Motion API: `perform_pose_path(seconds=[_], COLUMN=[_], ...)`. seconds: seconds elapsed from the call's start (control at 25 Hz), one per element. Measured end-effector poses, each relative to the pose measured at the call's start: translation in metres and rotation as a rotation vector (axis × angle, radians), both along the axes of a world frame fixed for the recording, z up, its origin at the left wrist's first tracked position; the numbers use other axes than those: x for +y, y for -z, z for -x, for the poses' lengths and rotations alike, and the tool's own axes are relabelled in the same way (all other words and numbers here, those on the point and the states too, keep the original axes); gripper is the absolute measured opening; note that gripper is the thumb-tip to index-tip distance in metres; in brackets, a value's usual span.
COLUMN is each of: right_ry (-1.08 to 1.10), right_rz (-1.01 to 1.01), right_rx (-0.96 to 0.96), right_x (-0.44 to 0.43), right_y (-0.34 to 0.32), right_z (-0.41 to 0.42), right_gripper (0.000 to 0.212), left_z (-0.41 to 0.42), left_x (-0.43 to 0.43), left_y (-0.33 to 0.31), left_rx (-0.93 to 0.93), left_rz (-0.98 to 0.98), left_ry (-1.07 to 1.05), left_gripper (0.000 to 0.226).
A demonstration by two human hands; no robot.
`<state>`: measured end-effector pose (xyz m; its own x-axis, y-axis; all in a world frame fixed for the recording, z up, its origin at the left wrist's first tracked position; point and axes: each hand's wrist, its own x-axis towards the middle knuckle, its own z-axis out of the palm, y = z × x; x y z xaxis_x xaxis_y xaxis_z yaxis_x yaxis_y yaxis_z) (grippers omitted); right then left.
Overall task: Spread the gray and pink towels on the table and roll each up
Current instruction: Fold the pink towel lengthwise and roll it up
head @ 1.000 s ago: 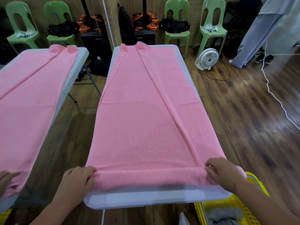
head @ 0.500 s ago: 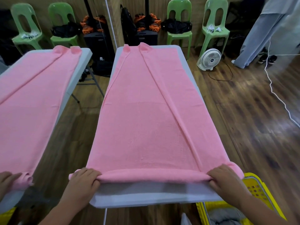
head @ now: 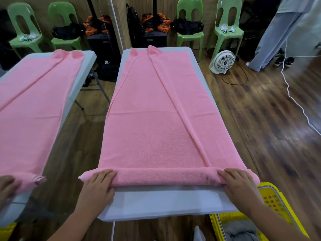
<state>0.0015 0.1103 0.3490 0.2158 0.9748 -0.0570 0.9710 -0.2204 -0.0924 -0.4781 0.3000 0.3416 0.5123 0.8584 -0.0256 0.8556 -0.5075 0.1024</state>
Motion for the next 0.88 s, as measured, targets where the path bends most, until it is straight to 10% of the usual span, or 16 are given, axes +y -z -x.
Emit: perform_pose_path(seconds=[0.4, 0.68, 0.88], right_ry=[0.253, -0.174, -0.123], right_rz=[0.214, -0.017, 0.031], right_rx=[0.302, -0.034, 0.093], right_x=[0.038, 0.012, 0.021], right_y=[-0.022, -0.003, -0.006], right_z=[-0.019, -0.007, -0.008], right_gripper=[0.014, 0.048, 0.018], left_z=[-0.006, -0.004, -0.010], left_x=[0.021, -0.002, 0.004], left_y=[-0.025, -0.003, -0.012], left_rx=[0.031, -0.001, -0.051], left_rz=[0.129, 0.033, 0.070], left_ry=[-0.029, 0.059, -0.012], left_gripper=[0.028, 0.042, 0.027])
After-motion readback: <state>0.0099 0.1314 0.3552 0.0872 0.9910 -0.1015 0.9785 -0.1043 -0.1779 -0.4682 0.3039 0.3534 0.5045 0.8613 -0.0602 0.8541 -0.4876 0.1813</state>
